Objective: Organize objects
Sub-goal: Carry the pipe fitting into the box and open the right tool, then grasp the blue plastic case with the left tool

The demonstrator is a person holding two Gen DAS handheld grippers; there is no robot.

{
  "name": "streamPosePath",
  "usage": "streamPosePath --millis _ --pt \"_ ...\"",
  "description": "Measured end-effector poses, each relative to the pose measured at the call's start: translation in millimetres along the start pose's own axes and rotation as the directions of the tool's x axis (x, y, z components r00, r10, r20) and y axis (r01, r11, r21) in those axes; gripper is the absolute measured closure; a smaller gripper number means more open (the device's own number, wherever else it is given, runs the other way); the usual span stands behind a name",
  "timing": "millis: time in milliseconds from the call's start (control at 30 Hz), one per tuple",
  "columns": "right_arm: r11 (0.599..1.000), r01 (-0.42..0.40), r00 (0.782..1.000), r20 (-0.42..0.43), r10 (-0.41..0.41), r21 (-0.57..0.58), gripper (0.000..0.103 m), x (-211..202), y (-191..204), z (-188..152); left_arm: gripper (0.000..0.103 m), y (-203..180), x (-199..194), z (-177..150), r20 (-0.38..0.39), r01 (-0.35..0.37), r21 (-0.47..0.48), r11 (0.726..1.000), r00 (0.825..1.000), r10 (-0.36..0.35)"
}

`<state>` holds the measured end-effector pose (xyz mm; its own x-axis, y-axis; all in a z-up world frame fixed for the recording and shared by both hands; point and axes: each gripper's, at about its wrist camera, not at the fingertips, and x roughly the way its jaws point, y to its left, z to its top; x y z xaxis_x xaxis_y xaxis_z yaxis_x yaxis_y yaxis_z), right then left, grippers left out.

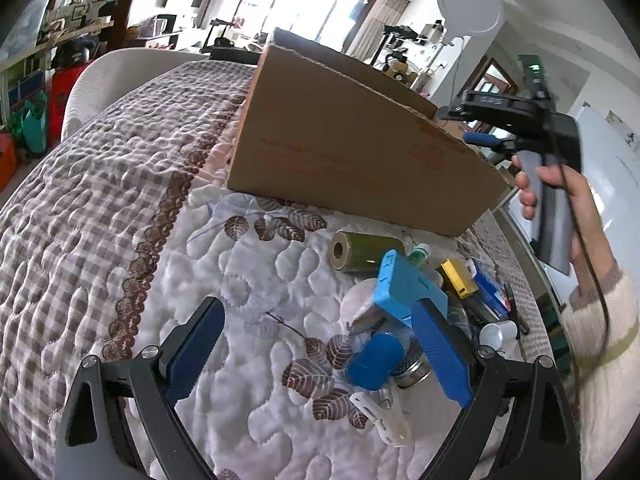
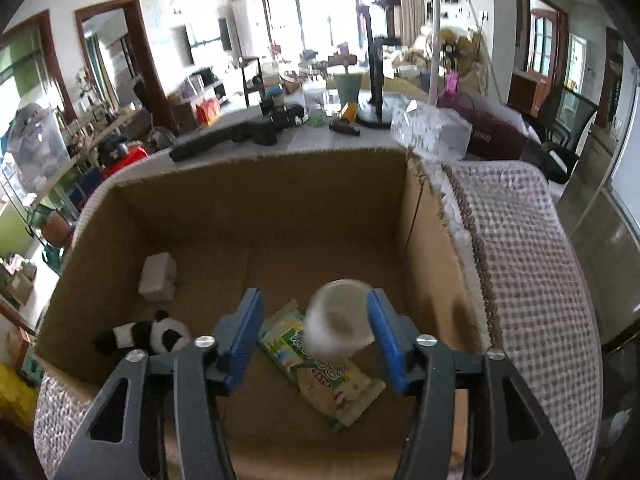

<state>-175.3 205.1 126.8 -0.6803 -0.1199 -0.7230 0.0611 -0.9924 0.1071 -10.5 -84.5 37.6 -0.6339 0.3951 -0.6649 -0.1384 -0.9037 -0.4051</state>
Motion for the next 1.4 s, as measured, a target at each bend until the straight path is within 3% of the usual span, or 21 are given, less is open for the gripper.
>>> streamPosePath --millis 133,333,600,767,867,900,933,967,1033,1133,1400 --pt "0.999 -0.002 0.998 0.058 0.005 -0.055 0.0 -41.4 4.9 -21.5 0.008 -9.5 0.1 -1.8 0.011 -0.02 0.056 0.998 1.0 0.019" --pt "0.989 0.026 0.99 0.142 -0.005 -0.143 0.0 -108.3 9.4 -97.0 0.008 -36.4 7.2 -10.1 0.0 -0.04 0.201 0.979 0.999 0.041" --pt "1.0 0.014 0.992 0.125 -0.012 -0.009 0.0 -118.3 -22.9 -185.4 0.008 -79.4 21.7 -19.3 0.01 -0.092 0.408 0.908 0.995 0.097" --pt "0.993 -0.067 0.996 0.062 0.061 0.102 0.0 -99.5 -44.6 -199.9 0.008 -98.1 44.3 -11.5 -0.005 -0.152 0.468 0.871 0.985 0.175" --pt "0.993 -0.058 0.996 0.067 0.052 0.099 0.0 -98.6 -47.4 -205.2 0.009 -100.8 58.1 -5.3 -0.016 -0.18 0.473 0.863 0.977 0.213" --pt "0.994 -0.057 0.996 0.066 0.051 0.091 0.0 -98.5 -47.8 -206.3 0.011 -100.5 62.3 -3.9 -0.026 -0.188 0.474 0.86 0.974 0.227" --pt "0.995 -0.055 0.997 0.064 0.049 0.088 0.0 -98.0 -48.0 -207.5 0.021 -99.6 65.7 -3.9 -0.038 -0.188 0.476 0.859 0.971 0.234" --pt "0.995 -0.053 0.997 0.06 0.048 0.087 0.0 -97.4 -48.0 -207.8 0.031 -98.9 67.3 -4.6 -0.061 -0.162 0.476 0.864 0.975 0.216" --pt "0.995 -0.051 0.997 0.06 0.046 0.086 0.0 -98.1 -47.9 -206.5 0.035 -100.1 63.6 -5.9 -0.056 -0.148 0.486 0.861 0.978 0.2" --pt "0.995 -0.055 0.996 0.069 0.049 0.082 0.0 -101.9 -47.2 -205.9 0.036 -104.4 55.5 -8.7 -0.033 -0.181 0.51 0.841 0.973 0.229" --pt "0.992 -0.081 0.996 0.057 0.075 0.099 0.0 -105.5 -47.7 -207.4 0.036 -114.3 10.1 28.3 0.023 -0.118 0.471 0.874 0.992 0.122"
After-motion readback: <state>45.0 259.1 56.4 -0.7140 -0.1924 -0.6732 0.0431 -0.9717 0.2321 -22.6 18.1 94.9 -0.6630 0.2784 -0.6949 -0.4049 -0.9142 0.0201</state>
